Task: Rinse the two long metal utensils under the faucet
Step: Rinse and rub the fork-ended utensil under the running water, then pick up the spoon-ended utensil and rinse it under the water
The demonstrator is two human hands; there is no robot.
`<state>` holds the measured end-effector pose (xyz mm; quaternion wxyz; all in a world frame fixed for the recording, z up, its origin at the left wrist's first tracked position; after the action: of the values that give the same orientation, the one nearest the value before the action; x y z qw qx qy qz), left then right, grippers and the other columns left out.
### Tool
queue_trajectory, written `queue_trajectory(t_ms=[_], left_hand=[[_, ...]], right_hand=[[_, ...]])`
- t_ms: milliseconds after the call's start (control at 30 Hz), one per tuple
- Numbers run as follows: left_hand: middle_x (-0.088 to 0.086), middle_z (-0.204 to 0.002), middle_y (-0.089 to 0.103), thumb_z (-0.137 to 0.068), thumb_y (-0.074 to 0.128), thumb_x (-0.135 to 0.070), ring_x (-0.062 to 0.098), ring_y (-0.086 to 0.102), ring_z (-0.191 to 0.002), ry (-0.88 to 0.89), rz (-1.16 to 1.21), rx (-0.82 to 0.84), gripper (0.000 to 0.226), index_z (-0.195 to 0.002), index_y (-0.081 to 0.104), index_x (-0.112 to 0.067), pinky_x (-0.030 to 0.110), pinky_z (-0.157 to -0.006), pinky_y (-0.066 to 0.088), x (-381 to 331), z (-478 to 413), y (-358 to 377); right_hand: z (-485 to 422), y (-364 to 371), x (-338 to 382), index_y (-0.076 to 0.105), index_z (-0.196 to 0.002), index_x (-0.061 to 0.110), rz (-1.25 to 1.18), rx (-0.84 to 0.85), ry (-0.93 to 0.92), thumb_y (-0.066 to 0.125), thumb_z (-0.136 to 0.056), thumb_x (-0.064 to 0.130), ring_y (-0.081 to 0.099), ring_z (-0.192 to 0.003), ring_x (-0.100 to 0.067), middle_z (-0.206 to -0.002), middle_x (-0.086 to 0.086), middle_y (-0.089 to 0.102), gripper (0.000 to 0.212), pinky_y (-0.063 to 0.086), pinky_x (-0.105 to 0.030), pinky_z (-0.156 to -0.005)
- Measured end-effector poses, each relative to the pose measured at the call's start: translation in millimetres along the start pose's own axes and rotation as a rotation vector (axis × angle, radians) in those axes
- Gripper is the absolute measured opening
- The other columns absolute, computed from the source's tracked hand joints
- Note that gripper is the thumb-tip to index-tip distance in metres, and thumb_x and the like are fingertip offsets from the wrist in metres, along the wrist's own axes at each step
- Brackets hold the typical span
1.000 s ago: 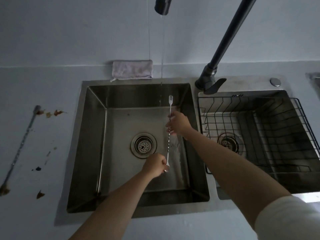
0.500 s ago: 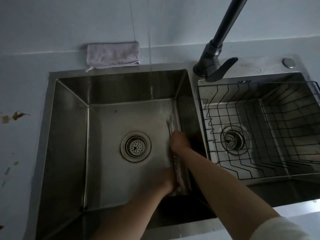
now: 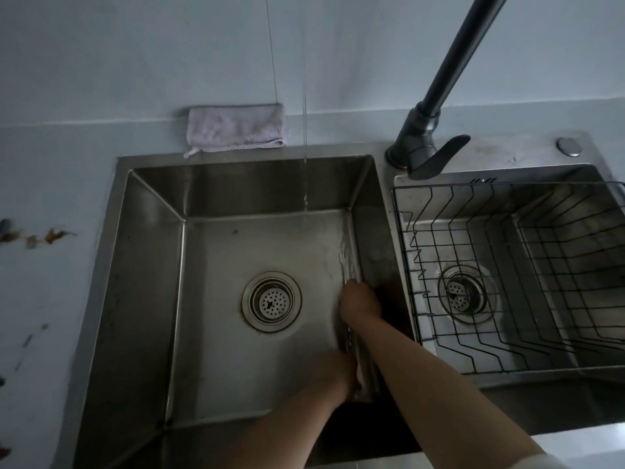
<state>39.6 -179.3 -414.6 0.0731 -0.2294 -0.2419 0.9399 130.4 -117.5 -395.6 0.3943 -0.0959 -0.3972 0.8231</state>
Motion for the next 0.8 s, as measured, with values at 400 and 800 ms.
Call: queue_trajectory(t_ms=[400, 800], left_hand=[[0.009, -0.117, 0.064, -0.088, 0.04, -0.034, 0.027, 0.058, -0.112, 0.115, -0.211, -0.732, 0.039, -0.117, 0.056, -0.012, 0.04, -0.092, 0.048, 31, 81, -119], [0.009, -0.156, 0.007, -0.097, 0.025, -0.036, 0.026, 0.007, -0.144, -0.14, -0.16, -0.98, 0.057, -0.144, 0.007, -0.012, 0.046, -0.116, 0.011, 122, 205, -205]], right_hand=[[89, -43, 62, 0.0, -0.148, 0.013, 0.107, -0.115, -0.355, 0.028, -0.099, 0.04, 0.011, -0.145, -0.027, -0.158, -0.011, 0.004, 0.063, 0.023, -0.04, -0.115], [167, -66, 174, -0.036, -0.126, 0.012, 0.335, -0.287, -0.793, -0.01, -0.077, 0.068, -0.031, -0.134, -0.02, -0.135, -0.003, -0.041, 0.079, -0.011, -0.044, -0.114]])
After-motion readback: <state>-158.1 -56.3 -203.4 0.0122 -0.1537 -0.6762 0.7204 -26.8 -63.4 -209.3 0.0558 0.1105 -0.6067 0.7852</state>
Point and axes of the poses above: each hand's wrist, its own z-axis away from the middle knuckle, its own y-axis out of the palm, x = y × z, the point moved 4 cm from there along -z, towards the middle knuckle
